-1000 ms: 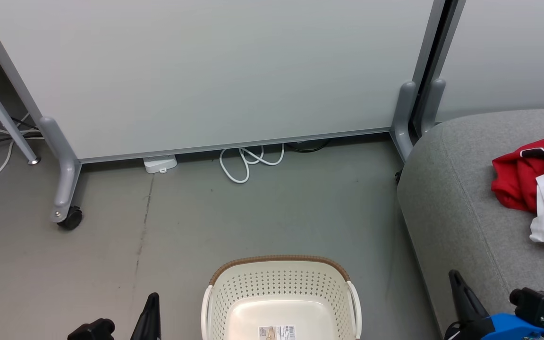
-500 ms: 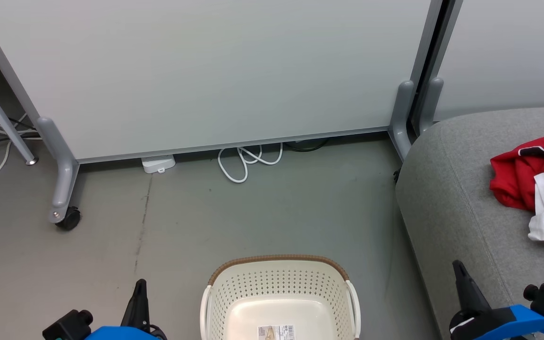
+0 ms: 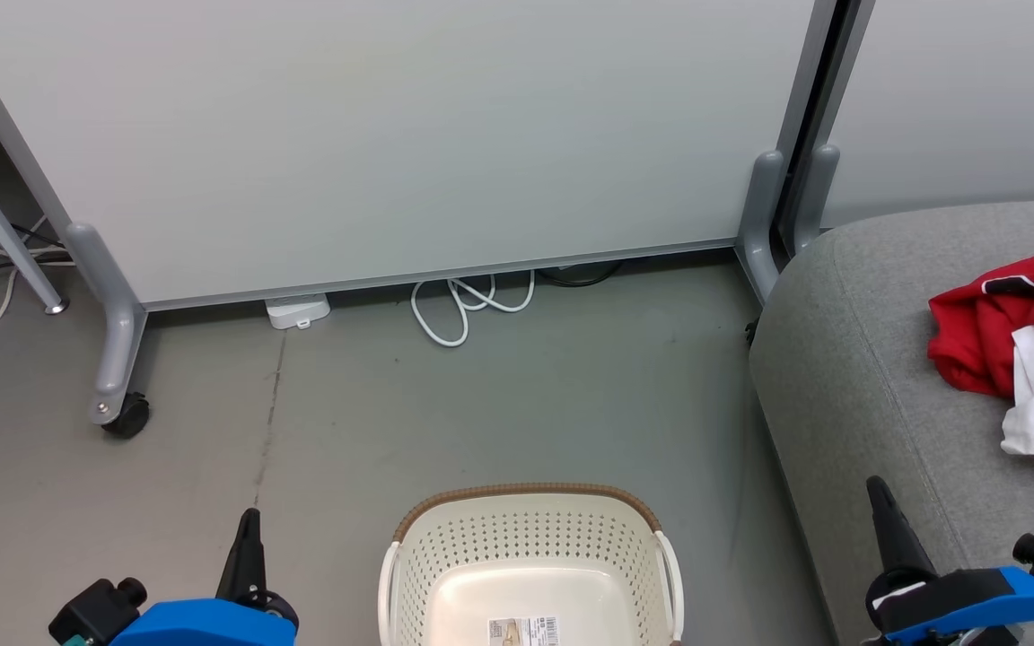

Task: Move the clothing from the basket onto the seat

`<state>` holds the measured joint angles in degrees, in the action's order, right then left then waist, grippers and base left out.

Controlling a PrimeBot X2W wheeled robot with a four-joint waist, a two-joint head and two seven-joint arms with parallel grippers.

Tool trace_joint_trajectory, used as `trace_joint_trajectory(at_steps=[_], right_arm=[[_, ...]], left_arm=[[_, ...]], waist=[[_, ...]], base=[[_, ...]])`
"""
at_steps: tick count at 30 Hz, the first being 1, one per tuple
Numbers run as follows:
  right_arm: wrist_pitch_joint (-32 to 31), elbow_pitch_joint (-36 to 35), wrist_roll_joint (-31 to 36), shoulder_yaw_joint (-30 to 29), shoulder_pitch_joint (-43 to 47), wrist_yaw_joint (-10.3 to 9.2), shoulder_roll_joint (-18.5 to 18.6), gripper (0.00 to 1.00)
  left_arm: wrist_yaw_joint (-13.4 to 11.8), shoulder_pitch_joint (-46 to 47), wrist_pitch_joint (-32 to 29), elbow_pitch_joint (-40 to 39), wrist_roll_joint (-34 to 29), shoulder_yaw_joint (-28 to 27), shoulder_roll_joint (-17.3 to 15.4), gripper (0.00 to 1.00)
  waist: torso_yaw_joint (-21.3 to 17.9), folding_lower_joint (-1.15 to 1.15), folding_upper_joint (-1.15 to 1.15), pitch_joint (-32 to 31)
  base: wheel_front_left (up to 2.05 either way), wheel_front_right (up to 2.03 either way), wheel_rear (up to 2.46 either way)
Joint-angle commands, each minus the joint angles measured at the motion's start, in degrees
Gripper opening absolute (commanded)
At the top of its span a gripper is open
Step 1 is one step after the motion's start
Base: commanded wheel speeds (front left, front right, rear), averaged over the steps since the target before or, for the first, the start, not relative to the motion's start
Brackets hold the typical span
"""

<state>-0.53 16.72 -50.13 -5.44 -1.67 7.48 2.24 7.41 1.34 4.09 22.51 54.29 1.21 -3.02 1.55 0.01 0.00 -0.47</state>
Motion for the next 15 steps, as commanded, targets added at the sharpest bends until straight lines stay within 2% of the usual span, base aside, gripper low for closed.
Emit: trace_joint_trajectory(at_steps=[1, 15], right_arm=[[-0.4, -0.9, -1.5, -0.1, -1.4, 0.02, 0.5, 0.0], [-1.7, -1.4, -10.9, -0.4, -2.3, 0.02, 0.6, 0.0]], left_arm=[[0.1, 1.6, -0.3, -1.0, 1.1, -0.5, -0.1, 0.0], [0.1, 2.5, -2.7, -2.8, 9.7, -2.2, -0.1, 0.0]], waist=[[0.0, 0.0, 0.0, 0.0], [-0.3, 0.0, 0.0, 0.1]], base=[[0.0, 0.0, 0.0], [0.0, 0.0, 0.0]])
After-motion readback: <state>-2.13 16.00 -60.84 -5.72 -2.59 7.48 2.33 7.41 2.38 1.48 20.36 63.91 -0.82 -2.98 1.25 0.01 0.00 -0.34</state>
